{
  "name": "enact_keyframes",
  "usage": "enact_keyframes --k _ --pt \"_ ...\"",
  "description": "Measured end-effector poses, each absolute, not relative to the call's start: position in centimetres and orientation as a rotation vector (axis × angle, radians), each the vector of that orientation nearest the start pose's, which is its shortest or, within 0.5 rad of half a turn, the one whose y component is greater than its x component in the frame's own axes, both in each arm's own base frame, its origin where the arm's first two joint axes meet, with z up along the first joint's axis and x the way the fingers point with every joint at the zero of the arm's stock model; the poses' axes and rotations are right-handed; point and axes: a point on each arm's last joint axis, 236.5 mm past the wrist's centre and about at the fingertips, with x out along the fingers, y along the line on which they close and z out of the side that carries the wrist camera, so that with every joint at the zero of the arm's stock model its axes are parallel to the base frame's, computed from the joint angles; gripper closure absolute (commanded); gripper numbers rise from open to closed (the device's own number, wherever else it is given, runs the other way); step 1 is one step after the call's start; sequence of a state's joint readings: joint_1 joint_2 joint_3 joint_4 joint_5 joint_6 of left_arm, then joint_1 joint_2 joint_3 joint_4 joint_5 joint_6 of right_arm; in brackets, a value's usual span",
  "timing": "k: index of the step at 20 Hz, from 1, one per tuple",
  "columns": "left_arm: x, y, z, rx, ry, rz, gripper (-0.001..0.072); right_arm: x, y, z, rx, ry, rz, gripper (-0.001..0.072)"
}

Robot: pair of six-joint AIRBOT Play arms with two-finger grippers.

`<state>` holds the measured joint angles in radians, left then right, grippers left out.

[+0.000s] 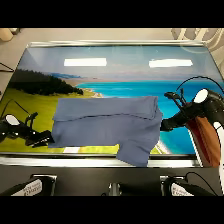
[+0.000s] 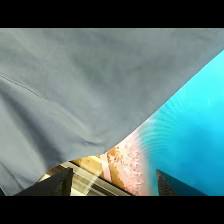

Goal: Fold the shirts.

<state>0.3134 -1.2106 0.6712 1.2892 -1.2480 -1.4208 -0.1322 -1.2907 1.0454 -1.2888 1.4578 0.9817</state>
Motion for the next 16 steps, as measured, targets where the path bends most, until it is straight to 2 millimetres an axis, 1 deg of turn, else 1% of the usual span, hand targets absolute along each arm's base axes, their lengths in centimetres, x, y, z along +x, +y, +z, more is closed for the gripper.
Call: enact_keyframes --k 3,4,6,8,9,13,16 --pt "22.6 -0.1 -10.3 -0.503 1.668 -0.022 0.0257 28.7 2.9 -2.7 -0.073 1.559 0.564 0.0185" --pt "22.7 -0.3 -10.4 -0.516 1.66 -0.023 0.0302 28.6 2.9 -2.7 -0.071 1.56 0.565 0.0184" --pt "22.6 -0.7 -10.7 -0.539 1.654 -0.023 0.0347 28.2 3.0 -3.0 -0.064 1.572 0.57 0.0184" --pt "22.2 -1.2 -11.0 -0.563 1.662 -0.028 0.056 27.1 3.5 -3.6 -0.04 1.594 0.585 0.0184" --pt "22.0 -1.3 -11.2 -0.564 1.667 -0.026 0.0679 26.4 3.9 -4.0 -0.023 1.6 0.596 0.0184" --pt "21.8 -1.5 -11.4 -0.572 1.671 -0.028 0.0681 23.6 5.7 -5.0 0.049 1.598 0.634 0.0182" --pt "21.8 -1.4 -11.4 -0.564 1.669 -0.031 0.0681 21.5 7.2 -6.4 0.126 1.605 0.649 0.0183"
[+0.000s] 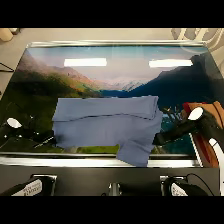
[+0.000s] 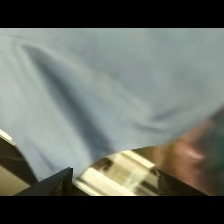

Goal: Fold the shirts.

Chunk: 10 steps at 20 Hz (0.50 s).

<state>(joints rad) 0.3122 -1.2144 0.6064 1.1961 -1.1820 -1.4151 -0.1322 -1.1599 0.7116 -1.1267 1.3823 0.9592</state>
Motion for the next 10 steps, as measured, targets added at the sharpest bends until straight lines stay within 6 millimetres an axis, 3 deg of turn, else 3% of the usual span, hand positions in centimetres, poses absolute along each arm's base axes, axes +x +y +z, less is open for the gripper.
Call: enact_keyframes --k 7,10 --pt "22.0 -1.3 -11.4 -0.556 1.665 -0.031 0.0681 18.6 9.7 -9.3 0.302 1.624 0.629 0.0241" --pt "22.0 -1.2 -11.4 -0.554 1.662 -0.032 0.0681 19.0 10.0 -10.1 0.347 1.594 0.583 0.0473"
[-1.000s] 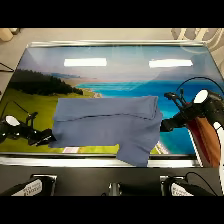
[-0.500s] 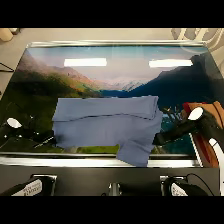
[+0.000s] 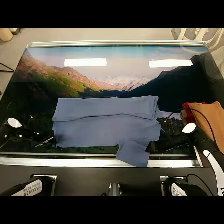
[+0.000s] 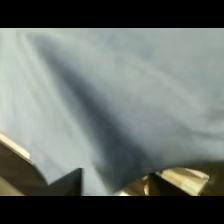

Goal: Fold the shirts.

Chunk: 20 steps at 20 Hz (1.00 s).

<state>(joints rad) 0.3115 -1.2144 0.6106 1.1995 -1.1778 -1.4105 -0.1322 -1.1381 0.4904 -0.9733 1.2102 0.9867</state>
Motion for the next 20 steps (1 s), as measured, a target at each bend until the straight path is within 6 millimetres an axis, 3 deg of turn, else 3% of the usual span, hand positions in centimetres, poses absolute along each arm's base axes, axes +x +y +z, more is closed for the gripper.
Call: enact_keyframes --k 1,2,6,8,10,13,15,17,20 --pt "22.0 -1.2 -11.4 -0.554 1.662 -0.033 0.0681 19.4 10.0 -10.4 0.351 1.579 0.566 0.0646" --pt "22.0 -1.2 -11.4 -0.554 1.662 -0.032 0.0681 19.8 9.9 -10.6 0.359 1.562 0.546 0.0698" --pt "22.4 -1.1 -11.2 -0.537 1.649 -0.041 0.0682 21.3 10.0 -10.3 0.367 1.502 0.529 0.0699" --pt "23.8 0.0 -10.1 -0.475 1.586 -0.041 0.0683 22.6 10.0 -8.7 0.326 1.439 0.566 0.07" --pt "25.5 0.1 -7.4 -0.451 1.506 -0.067 0.0684 24.5 10.0 -5.9 0.262 1.355 0.604 0.0701" --pt "28.6 0.8 -3.1 -0.417 1.371 -0.074 0.0684 29.3 8.6 -1.1 0.152 1.196 0.571 0.0702" --pt "30.9 0.2 -1.0 -0.421 1.309 -0.104 0.0684 32.8 7.5 1.2 0.117 1.106 0.523 0.0702" --pt "33.6 -0.4 0.1 -0.423 1.266 -0.131 0.0684 36.2 6.7 2.1 0.107 1.054 0.487 0.0702" --pt "38.4 -1.0 -0.1 -0.432 1.246 -0.165 0.0682 40.8 6.0 1.4 0.132 1.022 0.452 0.0701"
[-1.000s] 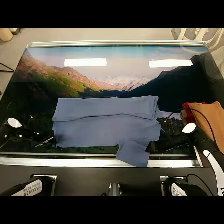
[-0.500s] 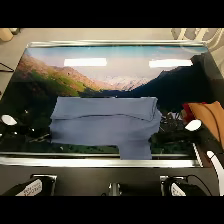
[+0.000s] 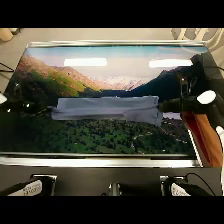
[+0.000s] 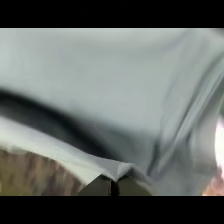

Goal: Fold the shirts.

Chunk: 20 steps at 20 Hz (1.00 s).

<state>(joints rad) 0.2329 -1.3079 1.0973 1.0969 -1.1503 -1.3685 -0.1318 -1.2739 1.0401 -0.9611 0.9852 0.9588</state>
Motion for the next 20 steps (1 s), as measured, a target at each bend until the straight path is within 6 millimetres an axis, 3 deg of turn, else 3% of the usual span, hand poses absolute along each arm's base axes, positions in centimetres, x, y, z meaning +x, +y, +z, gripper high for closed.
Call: enact_keyframes --k 5,10,11,12,13,14,17,20 --pt "45.0 -2.2 -2.4 -0.485 1.256 -0.215 0.0683 46.1 5.7 -1.5 0.237 0.998 0.409 0.0701" --pt "47.1 -2.4 -5.8 -0.554 1.312 -0.179 0.0678 47.9 5.7 -5.0 0.321 1.02 0.375 0.0699" --pt "47.1 -2.3 -6.4 -0.567 1.327 -0.165 0.06 47.9 5.7 -5.5 0.329 1.028 0.373 0.0696" --pt "47.1 -2.3 -6.9 -0.576 1.339 -0.152 0.0299 48.0 5.8 -5.8 0.338 1.033 0.373 0.0592" --pt "47.2 -2.2 -7.0 -0.58 1.343 -0.144 -0.0007 48.1 5.7 -5.9 0.339 1.032 0.371 0.026" --pt "47.3 -2.2 -7.0 -0.587 1.345 -0.139 -0.0013 48.2 5.6 -5.7 0.329 1.024 0.375 -0.0006" --pt "47.5 -1.1 -5.4 -0.57 1.34 -0.131 -0.0013 48.0 4.4 -3.8 0.225 1.002 0.417 -0.0005" --pt "47.4 0.6 -2.0 -0.532 1.303 -0.116 -0.0013 46.3 0.1 -3.7 0.151 1.075 0.375 -0.0008"
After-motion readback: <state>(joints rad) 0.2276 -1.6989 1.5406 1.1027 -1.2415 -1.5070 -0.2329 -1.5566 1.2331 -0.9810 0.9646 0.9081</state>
